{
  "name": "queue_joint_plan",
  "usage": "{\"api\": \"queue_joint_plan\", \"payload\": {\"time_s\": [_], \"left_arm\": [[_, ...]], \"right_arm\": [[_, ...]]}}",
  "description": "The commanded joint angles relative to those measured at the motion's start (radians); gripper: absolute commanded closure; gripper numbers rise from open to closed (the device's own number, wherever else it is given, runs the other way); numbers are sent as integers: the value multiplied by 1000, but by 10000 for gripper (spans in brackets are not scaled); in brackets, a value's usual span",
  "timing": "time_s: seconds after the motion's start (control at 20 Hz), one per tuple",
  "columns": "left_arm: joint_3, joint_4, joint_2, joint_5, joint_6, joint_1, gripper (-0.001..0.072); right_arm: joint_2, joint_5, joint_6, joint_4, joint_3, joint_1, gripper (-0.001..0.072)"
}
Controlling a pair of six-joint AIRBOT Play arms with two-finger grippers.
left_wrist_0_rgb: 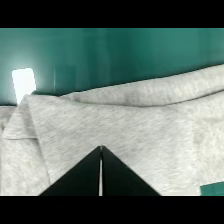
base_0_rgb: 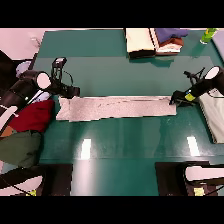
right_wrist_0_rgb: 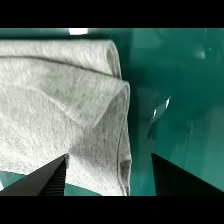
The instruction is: Fold the shirts.
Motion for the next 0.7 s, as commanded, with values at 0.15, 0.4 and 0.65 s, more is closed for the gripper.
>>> {"api": "queue_joint_plan", "payload": {"time_s": [0.15, 0.4, 0.65], "left_arm": [[2, -55, -2, 18, 13, -73, 684], [2, -84, -37, 80, 2, -172, 685], [85, -175, -195, 159, 6, -269, 685]], "right_arm": [[-12, -80, -8, 42, -55, 66, 305], [19, -71, -35, 34, -55, 70, 697], [162, -30, -30, 47, -23, 70, 699]]}}
